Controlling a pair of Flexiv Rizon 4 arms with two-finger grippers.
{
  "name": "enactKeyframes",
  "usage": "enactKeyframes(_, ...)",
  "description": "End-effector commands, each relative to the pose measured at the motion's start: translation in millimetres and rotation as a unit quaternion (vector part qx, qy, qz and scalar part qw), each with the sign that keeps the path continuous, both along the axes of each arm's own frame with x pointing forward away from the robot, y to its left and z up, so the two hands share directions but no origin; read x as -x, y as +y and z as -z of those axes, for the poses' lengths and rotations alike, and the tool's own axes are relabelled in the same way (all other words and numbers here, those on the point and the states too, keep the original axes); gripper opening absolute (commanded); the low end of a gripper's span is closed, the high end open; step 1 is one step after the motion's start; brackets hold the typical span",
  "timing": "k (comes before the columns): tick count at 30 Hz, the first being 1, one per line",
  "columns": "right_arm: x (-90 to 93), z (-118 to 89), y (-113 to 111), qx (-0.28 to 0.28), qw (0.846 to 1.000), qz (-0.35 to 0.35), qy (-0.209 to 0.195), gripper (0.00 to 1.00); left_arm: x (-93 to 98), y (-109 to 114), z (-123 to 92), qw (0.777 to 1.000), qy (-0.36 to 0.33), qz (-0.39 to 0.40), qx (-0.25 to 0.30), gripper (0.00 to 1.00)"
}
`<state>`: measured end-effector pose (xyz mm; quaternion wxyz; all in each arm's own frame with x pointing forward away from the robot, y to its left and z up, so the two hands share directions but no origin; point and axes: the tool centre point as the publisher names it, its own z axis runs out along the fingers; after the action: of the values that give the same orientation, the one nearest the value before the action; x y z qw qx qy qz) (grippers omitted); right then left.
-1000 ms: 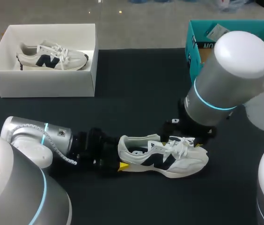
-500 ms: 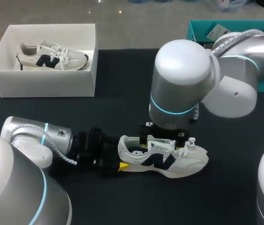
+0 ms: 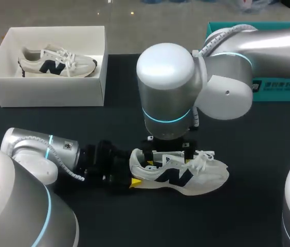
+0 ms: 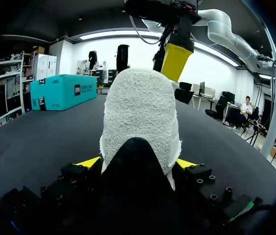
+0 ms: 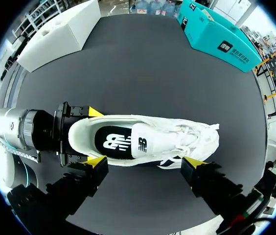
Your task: Take the shoe out of the shoebox, open the shoe tongue, remove and reinsert the insole, then place the shoe into the shoebox
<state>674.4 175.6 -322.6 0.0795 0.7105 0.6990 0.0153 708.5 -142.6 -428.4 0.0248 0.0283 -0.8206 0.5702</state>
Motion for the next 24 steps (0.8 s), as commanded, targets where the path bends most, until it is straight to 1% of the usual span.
enactKeyframes(1, -1.9, 13, 14, 0.143, 0.988, 0.056, -0.001, 1.00, 1.4, 2, 2, 1.000, 0.000, -0.001, -0.001, 0.00)
enactKeyframes(9, -9.9, 22, 0, 0.186, 0.979, 0.078, -0.004, 1.00, 1.4, 2, 2, 1.000, 0.000, -0.001, -0.001, 0.00)
enactKeyframes(12, -10.4, 20, -5, 0.186, 0.979, 0.084, -0.005, 1.00, 1.4, 2, 2, 1.000, 0.000, -0.001, -0.001, 0.00)
enactKeyframes(16, -10.5, 21, -9, 0.221, 0.971, 0.088, -0.008, 1.00, 1.4, 2, 2, 1.000, 0.000, -0.001, -0.001, 0.00)
enactKeyframes(20, -11.6, 20, -10, 0.252, 0.964, 0.086, -0.012, 1.00, 1.4, 2, 2, 1.000, 0.000, -0.001, -0.001, 0.00)
enactKeyframes(24, -13.3, 23, -9, 0.255, 0.963, 0.082, -0.009, 1.00, 1.4, 2, 2, 1.000, 0.000, -0.001, -0.001, 0.00)
